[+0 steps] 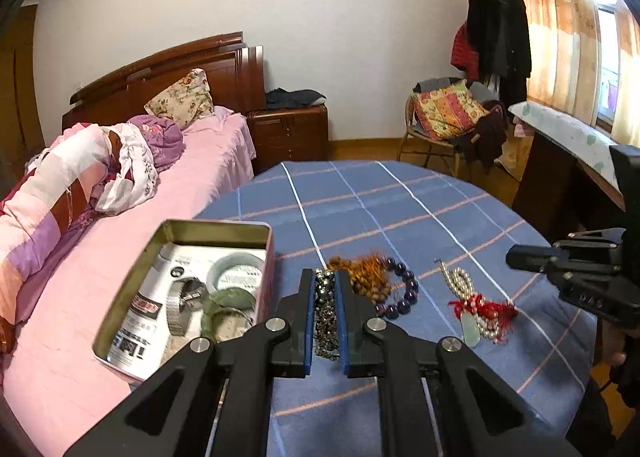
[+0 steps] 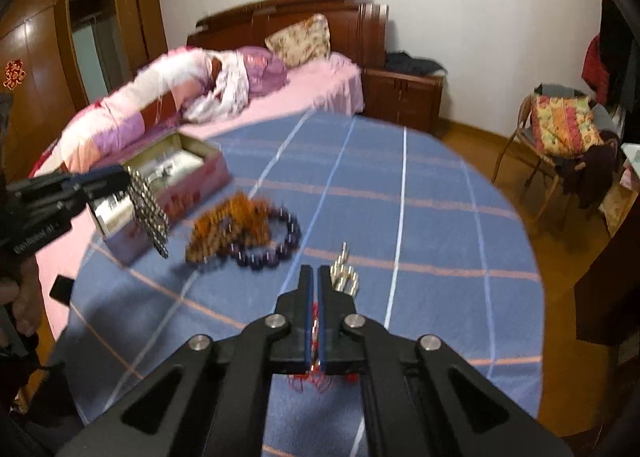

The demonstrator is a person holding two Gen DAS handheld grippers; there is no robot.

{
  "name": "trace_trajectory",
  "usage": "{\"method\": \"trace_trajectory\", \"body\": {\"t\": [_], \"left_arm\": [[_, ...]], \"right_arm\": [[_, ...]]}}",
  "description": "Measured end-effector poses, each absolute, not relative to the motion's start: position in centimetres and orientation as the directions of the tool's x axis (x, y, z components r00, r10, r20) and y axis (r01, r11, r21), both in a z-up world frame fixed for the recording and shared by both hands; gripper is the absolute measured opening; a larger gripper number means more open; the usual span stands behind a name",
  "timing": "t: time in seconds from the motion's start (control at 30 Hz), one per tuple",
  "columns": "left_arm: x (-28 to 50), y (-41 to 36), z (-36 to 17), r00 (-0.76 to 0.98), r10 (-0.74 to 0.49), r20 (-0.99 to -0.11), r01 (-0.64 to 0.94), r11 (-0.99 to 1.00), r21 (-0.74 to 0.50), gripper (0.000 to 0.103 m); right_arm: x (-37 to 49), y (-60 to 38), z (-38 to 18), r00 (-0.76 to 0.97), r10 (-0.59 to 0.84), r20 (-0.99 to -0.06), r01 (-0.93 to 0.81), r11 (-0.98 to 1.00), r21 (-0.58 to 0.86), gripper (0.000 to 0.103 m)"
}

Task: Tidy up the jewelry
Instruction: 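Lift the pearl necklace with the right gripper while the left holds the studded strip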

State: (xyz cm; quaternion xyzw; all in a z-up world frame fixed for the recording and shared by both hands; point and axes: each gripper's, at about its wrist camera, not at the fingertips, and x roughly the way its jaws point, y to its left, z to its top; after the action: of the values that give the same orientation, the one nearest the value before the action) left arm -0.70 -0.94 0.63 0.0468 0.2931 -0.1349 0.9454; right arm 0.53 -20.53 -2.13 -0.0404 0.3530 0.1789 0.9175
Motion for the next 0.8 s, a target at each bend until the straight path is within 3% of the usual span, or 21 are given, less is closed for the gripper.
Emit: {"method": "trace_trajectory", "body": {"t": [0.1,0.17,0.2,0.23,0.3,0.47,0.53,0.63,0.8], "left_arm": [[-0.4,-0.6,1.2,0.801,-0.224,-0.555,0.276,0.961,0.01,0.008],[-0.3,-0.4,1.4,0.804,-0.225,-0.551,0.275,0.961,0.007,0.008],[-0.2,-0.4,1.4,0.804,-0.226,-0.55,0.275,0.961,0.007,0.008],[-0.2,-0.4,1.3,0.803,-0.226,-0.551,0.275,0.962,0.006,0.008],[-0.1,-0.3,1.2,0.8,-0.228,-0.555,0.277,0.961,0.003,0.008],[0.1,-0.6,0.8,0.791,-0.232,-0.567,0.281,0.96,-0.001,0.008],[0.1,-0.7,0.6,0.789,-0.231,-0.569,0.28,0.96,-0.002,0.008],[0.2,-0.6,0.6,0.79,-0.229,-0.569,0.277,0.961,-0.001,0.008],[0.2,-0.3,1.2,0.803,-0.221,-0.554,0.272,0.962,0.012,0.008]], "right_arm": [[0.8,-19.8,-1.8,0.658,0.318,-0.682,-0.397,0.917,0.045,0.003],[0.7,-19.1,-2.3,0.654,0.3,-0.694,-0.405,0.914,0.014,0.009],[0.7,-18.8,-2.9,0.636,0.299,-0.712,-0.414,0.91,0.012,0.027],[0.6,-18.7,-3.4,0.624,0.299,-0.722,-0.42,0.908,0.014,0.052],[0.4,-18.5,-4.6,0.622,0.271,-0.735,-0.412,0.911,-0.013,0.06],[1.2,-18.4,-7.1,0.578,0.24,-0.78,-0.402,0.916,-0.017,0.035],[1.4,-18.4,-7.5,0.571,0.227,-0.789,-0.4,0.916,-0.026,0.008],[1.3,-18.8,-7.2,0.58,0.234,-0.78,-0.39,0.92,-0.014,0.008],[0.6,-19.9,-3.0,0.666,0.279,-0.692,-0.371,0.929,0.017,0.006]]}}
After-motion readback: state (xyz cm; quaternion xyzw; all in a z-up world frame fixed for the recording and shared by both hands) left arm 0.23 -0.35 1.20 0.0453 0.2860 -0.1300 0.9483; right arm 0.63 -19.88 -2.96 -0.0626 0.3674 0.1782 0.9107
